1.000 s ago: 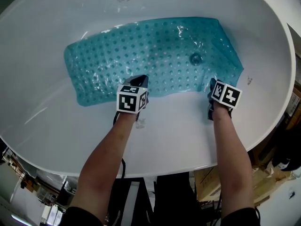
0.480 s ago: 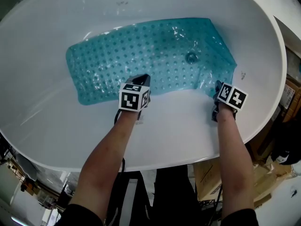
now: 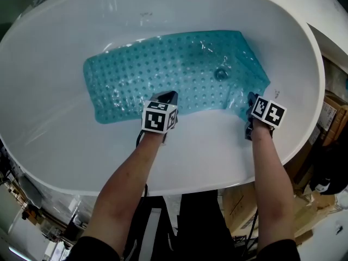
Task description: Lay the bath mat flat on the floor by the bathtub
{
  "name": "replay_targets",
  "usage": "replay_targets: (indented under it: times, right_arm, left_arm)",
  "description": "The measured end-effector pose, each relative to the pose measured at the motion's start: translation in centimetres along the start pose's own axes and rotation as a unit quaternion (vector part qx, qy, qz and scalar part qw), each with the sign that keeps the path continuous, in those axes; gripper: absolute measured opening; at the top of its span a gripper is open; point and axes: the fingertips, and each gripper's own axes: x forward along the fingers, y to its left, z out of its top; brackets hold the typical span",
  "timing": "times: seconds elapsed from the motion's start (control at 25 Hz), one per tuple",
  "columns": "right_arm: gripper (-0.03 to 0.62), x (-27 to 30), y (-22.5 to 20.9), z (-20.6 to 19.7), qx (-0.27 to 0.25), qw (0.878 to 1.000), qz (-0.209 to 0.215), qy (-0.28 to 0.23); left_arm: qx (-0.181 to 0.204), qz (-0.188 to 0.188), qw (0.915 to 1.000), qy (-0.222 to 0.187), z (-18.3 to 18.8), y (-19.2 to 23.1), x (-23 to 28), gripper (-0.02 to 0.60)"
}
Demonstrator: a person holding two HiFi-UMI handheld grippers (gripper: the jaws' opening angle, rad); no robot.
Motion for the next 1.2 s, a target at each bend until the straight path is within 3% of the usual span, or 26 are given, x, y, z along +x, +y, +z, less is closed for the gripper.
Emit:
replay_targets:
  times: [0.28,0.52,0.76,1.2]
  right_arm:
    - [0.104,0.9,2.6,3.1,-0.014,0.998,0.046,-0.028]
    - [0.112,5.3,4.7,5.4,-0.013,0.995,0.079,-0.051]
    - [0.114,7.1,3.5,8.0,0.019,0.995,0.063,-0.069]
    - [0.097,4.0,1.6,11.3,-0.031,0.994,-0.001,-0.109]
  left_arm:
    - [-0.002,-0.010,0.9999,-0.006,1.6,-1.7,0.2,0.008]
    - [-0.006,-0.034,0.9992,-0.020,2.5,-3.0,1.9,0.006]
    - [-0.014,-0.045,0.9987,-0.020,2.5,-2.8,2.8,0.006]
    - [-0.008,-0.035,0.9993,-0.010,4.0,-2.2,3.0,0.005]
